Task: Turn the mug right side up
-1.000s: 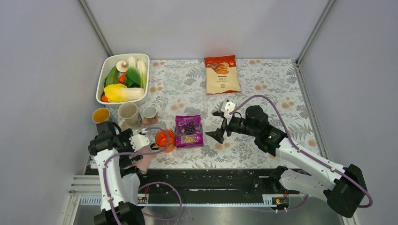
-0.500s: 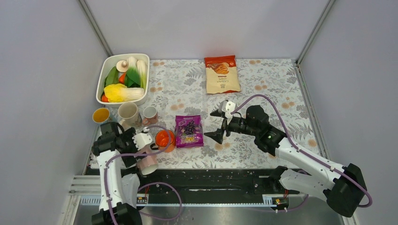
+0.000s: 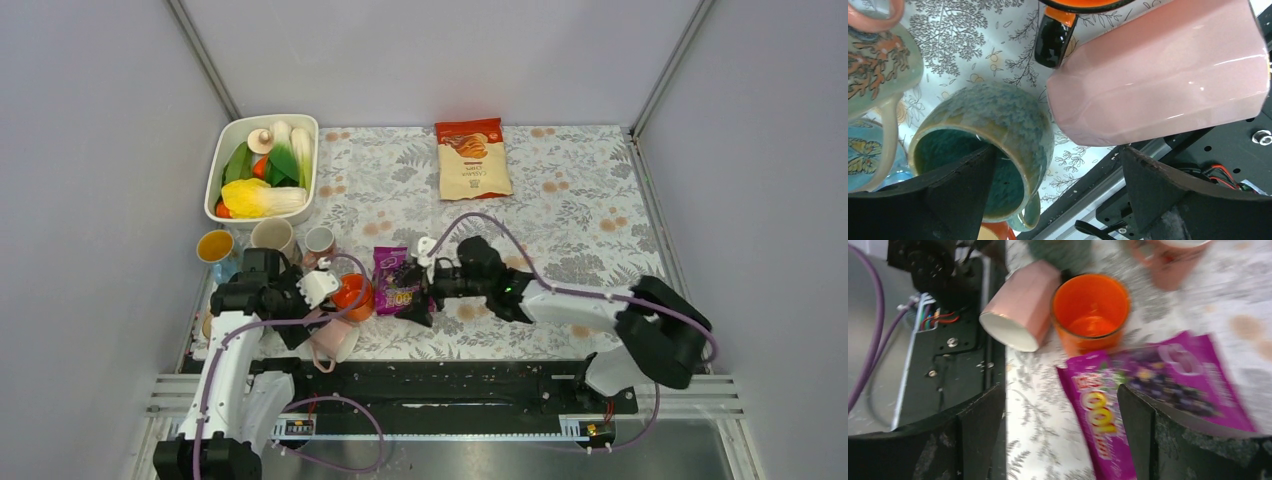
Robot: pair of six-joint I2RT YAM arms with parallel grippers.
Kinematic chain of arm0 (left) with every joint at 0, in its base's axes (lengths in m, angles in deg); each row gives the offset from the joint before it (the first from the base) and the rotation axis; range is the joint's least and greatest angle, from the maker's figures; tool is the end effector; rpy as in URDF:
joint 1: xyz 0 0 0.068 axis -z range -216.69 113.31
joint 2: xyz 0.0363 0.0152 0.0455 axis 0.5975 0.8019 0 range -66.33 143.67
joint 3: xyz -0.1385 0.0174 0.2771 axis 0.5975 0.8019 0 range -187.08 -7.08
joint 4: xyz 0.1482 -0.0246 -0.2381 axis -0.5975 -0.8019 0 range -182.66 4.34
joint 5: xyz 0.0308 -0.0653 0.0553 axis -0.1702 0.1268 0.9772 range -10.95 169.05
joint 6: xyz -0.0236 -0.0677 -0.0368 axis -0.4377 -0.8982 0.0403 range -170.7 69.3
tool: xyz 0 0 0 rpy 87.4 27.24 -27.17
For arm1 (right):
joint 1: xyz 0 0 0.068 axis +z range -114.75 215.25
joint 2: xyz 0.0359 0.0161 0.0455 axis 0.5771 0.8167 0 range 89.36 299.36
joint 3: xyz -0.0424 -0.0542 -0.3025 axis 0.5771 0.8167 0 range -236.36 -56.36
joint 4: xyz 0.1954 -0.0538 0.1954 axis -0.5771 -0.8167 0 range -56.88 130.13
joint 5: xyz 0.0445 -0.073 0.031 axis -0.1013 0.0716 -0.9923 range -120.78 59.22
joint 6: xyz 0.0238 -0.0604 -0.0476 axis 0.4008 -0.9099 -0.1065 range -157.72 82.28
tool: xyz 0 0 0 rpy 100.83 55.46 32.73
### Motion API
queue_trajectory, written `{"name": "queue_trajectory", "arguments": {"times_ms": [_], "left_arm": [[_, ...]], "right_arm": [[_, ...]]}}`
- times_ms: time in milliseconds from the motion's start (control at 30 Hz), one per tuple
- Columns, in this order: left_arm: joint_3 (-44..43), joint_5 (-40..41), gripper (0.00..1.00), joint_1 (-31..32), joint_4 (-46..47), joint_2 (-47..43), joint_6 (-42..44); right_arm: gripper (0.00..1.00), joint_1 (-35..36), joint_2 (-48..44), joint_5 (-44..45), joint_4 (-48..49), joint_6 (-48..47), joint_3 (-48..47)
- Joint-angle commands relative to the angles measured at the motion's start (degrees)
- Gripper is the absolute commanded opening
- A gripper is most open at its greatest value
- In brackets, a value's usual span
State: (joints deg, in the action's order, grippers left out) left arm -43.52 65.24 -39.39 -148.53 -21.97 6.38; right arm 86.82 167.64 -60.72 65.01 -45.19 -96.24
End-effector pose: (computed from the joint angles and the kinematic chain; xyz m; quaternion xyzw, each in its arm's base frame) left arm 0.1230 -0.0109 0.2140 0.4651 0.8615 -0.0202 0.2027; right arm 0.1811 0.2841 0.2600 -0.5130 0.5815 0.4125 0.4781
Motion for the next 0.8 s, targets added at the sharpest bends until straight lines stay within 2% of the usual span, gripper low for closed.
{"name": "queue_trajectory", "arguments": {"times_ms": [0,133,233,300,433,567,700,767], "left_arm": [[-7.5,-1.6,0.97,0.3,-1.7,-0.5,-4.0],[-14.6,-4.3,0.99,0.3,-7.5,0.4,-7.0],[-18.7,-5.7,0.99,0.7,-10.9,1.5,-9.0],[-21.1,-5.8,0.99,3.0,-11.5,3.0,-13.3],[-22.5,-2.1,0.98,13.9,-10.0,7.3,-25.1],[-19.5,9.0,0.98,32.8,-6.0,9.6,-33.5],[-17.7,10.9,0.94,39.7,-4.1,11.7,-33.4],[-16.8,11.4,0.93,43.7,-3.3,12.9,-33.1]], "right_arm": [[0.9,3.5,9.8,-3.0,11.0,10.0,-5.4],[0.9,3.5,12.4,-2.8,19.4,15.6,-3.2],[0.91,3.5,10.8,0.1,12.9,14.5,-4.4],[0.93,3.5,8.6,3.4,7.9,13.8,-5.0],[0.95,1.3,2.1,14.7,-3.4,15.3,-5.6],[0.95,-6.5,-4.3,23.7,-13.5,21.8,-3.8],[0.96,-13.2,-11.5,30.3,-17.3,23.7,0.8],[0.96,-13.8,-13.7,33.4,-19.8,22.6,1.6]]}}
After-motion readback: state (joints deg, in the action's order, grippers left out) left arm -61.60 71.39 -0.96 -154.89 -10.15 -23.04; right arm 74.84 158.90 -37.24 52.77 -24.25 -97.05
